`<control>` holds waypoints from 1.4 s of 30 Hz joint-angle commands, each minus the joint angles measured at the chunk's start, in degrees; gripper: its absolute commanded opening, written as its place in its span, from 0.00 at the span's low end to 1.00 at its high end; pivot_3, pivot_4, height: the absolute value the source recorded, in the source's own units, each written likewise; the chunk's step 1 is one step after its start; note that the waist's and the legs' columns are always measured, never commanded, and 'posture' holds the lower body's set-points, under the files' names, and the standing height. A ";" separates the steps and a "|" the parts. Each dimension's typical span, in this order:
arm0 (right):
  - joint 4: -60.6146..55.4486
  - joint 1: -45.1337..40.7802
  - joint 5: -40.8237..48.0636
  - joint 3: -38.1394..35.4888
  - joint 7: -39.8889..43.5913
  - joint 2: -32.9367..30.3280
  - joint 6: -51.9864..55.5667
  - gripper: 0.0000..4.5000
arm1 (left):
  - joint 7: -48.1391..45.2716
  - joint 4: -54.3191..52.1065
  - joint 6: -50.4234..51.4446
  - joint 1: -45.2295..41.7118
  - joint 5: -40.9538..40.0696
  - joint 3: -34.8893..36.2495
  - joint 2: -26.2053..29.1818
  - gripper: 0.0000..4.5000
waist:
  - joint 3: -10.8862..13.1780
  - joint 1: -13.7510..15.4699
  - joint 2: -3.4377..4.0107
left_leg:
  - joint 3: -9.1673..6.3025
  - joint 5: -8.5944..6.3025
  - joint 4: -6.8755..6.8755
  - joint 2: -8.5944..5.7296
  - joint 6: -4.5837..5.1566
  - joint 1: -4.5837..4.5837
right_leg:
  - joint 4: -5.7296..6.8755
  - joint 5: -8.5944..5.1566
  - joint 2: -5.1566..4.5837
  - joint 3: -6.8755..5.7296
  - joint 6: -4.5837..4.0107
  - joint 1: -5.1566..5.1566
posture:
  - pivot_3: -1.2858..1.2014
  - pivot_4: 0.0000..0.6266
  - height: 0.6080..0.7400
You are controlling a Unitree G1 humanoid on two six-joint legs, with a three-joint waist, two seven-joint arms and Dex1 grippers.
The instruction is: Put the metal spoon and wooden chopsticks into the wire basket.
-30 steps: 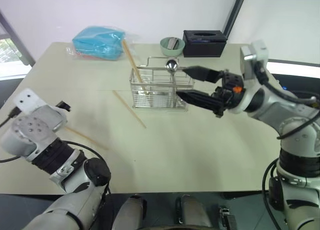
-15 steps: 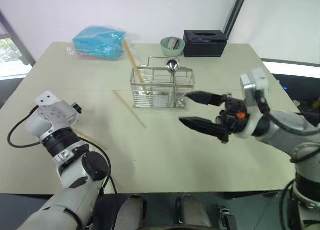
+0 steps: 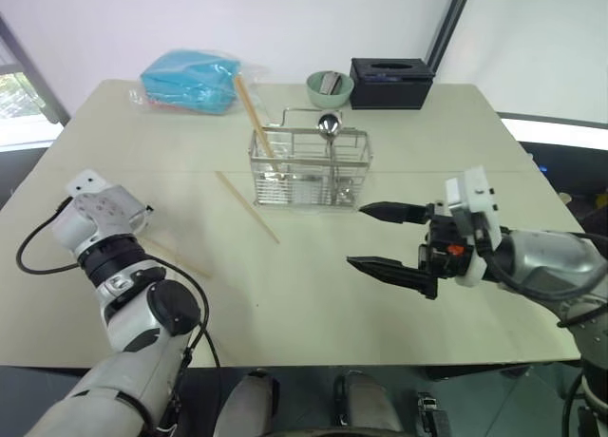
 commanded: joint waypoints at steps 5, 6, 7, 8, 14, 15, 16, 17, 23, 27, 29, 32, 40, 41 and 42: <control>-0.64 0.66 -2.39 0.47 2.19 -1.20 -2.60 1.00 | 0.06 1.65 -1.60 -0.77 -1.63 0.66 1.04 0.02 | -0.01 0.94 -0.01 | 0.02 0.00 0.00 0.01 0.00 0.01 | -0.01 0.00 0.00 0.00 0.00 0.00 | 0.52 0.24 0.35; -0.84 0.89 -2.62 0.51 2.34 -1.36 -2.66 1.00 | -0.04 1.73 -1.85 -0.71 -1.92 0.88 1.23 0.02 | -0.01 1.08 -0.01 | 0.02 0.00 0.00 0.01 0.00 0.01 | -0.01 0.00 0.00 0.00 0.01 -0.01 | 0.52 0.24 0.35; -0.94 1.18 -2.90 0.55 2.54 -1.43 -2.83 1.00 | -0.09 1.80 -2.12 -0.57 -2.20 1.00 1.32 0.02 | -0.01 1.11 -0.01 | 0.02 0.00 0.00 0.01 0.00 0.01 | -0.01 0.00 0.00 0.00 0.01 -0.01 | 0.52 0.24 0.35; -0.97 1.45 -2.97 0.53 2.69 -1.42 -2.87 1.00 | -0.16 1.93 -2.44 -0.47 -2.47 1.16 1.58 0.02 | -0.01 1.14 -0.01 | 0.02 0.00 0.00 0.01 0.00 0.01 | -0.01 0.00 0.00 0.00 0.00 -0.01 | 0.52 0.24 0.35; 1.57 0.50 -5.76 2.08 3.56 -0.44 -4.55 1.00 | -2.85 3.96 -6.59 -2.12 -3.94 -0.95 5.11 0.02 | -0.01 1.03 -0.04 | 0.03 0.00 -0.01 0.01 -0.01 0.01 | -0.01 0.00 0.03 0.00 0.00 -0.03 | 0.52 0.24 0.35; 2.02 0.29 -6.46 2.39 4.06 -0.51 -5.20 1.00 | -3.19 3.98 -7.07 -2.61 -4.11 -1.19 5.91 0.02 | -0.01 1.04 -0.04 | 0.03 0.00 -0.01 0.01 -0.01 0.01 | -0.01 0.00 0.06 0.00 0.00 -0.04 | 0.52 0.24 0.35; 2.46 0.17 -7.21 2.73 4.63 -0.62 -5.93 1.00 | -3.50 3.93 -7.38 -2.95 -4.34 -1.32 6.76 0.02 | 0.00 1.05 -0.05 | 0.03 0.00 -0.02 0.02 -0.01 0.00 | -0.01 0.00 0.06 0.00 0.00 -0.05 | 0.52 0.24 0.35; 2.85 0.08 -7.92 3.03 5.15 -0.66 -6.60 1.00 | -3.95 3.97 -7.72 -3.16 -4.55 -1.58 7.60 0.02 | 0.01 1.05 -0.06 | 0.03 0.00 -0.02 0.02 -0.02 -0.02 | -0.01 0.00 0.06 0.00 0.00 -0.07 | 0.52 0.24 0.35; 4.86 -0.53 -10.76 3.67 6.33 0.10 -9.30 1.00 | -9.95 6.25 -14.05 -4.95 -5.71 -4.70 13.17 0.02 | 0.00 1.08 -0.07 | 0.03 0.00 -0.04 0.02 -0.02 -0.02 | -0.04 0.00 0.02 0.00 0.00 -0.06 | 0.52 0.24 0.35; 5.93 -2.41 -11.23 3.08 3.94 2.34 -10.07 1.00 | -16.16 6.67 -18.67 -7.02 -6.46 -8.58 16.56 0.02 | 0.00 1.16 -0.12 | 0.01 0.00 -0.02 0.02 -0.02 -0.02 | -0.04 0.00 0.02 -0.01 0.00 -0.05 | 0.52 0.24 0.35; 6.70 -3.74 -11.16 2.79 2.96 3.38 -9.87 1.00 | -18.82 7.02 -20.47 -8.10 -6.86 -10.06 17.62 0.02 | 0.00 1.09 -0.13 | 0.00 0.00 -0.01 0.02 -0.01 -0.03 | -0.04 0.00 0.02 -0.01 0.00 -0.05 | 0.52 0.24 0.35; 8.49 -7.29 -9.26 0.88 -0.90 5.92 -8.66 1.00 | -25.16 6.06 -24.47 -9.83 -7.06 -14.39 19.53 0.02 | 0.00 1.03 -0.11 | 0.00 0.01 -0.03 0.02 -0.01 -0.04 | -0.03 0.00 0.02 -0.01 0.00 -0.07 | 0.52 0.24 0.35; 11.05 -10.58 -9.93 -0.63 -4.30 6.89 -8.09 1.00 | -40.89 5.96 -35.44 -19.83 -10.31 -22.25 19.89 0.02 | 0.01 1.06 -0.13 | -0.04 0.01 -0.03 0.01 0.00 -0.11 | -0.07 0.01 0.01 -0.02 -0.01 -0.08 | 0.52 0.24 0.35; 11.11 -10.32 -10.14 -0.79 -4.27 6.53 -8.04 1.00 | -42.09 6.14 -36.61 -21.85 -11.21 -22.63 19.07 0.02 | 0.02 1.02 -0.11 | -0.02 0.01 -0.03 0.01 0.00 -0.11 | -0.09 0.01 0.01 -0.01 -0.01 -0.08 | 0.52 0.24 0.35; 11.16 -10.11 -10.33 -0.93 -4.32 6.22 -7.97 1.00 | -42.90 6.52 -37.50 -23.63 -12.04 -22.84 18.29 0.02 | 0.02 1.03 -0.11 | 0.00 0.01 -0.03 0.00 0.00 -0.11 | -0.10 0.01 0.00 -0.01 -0.01 -0.08 | 0.52 0.24 0.35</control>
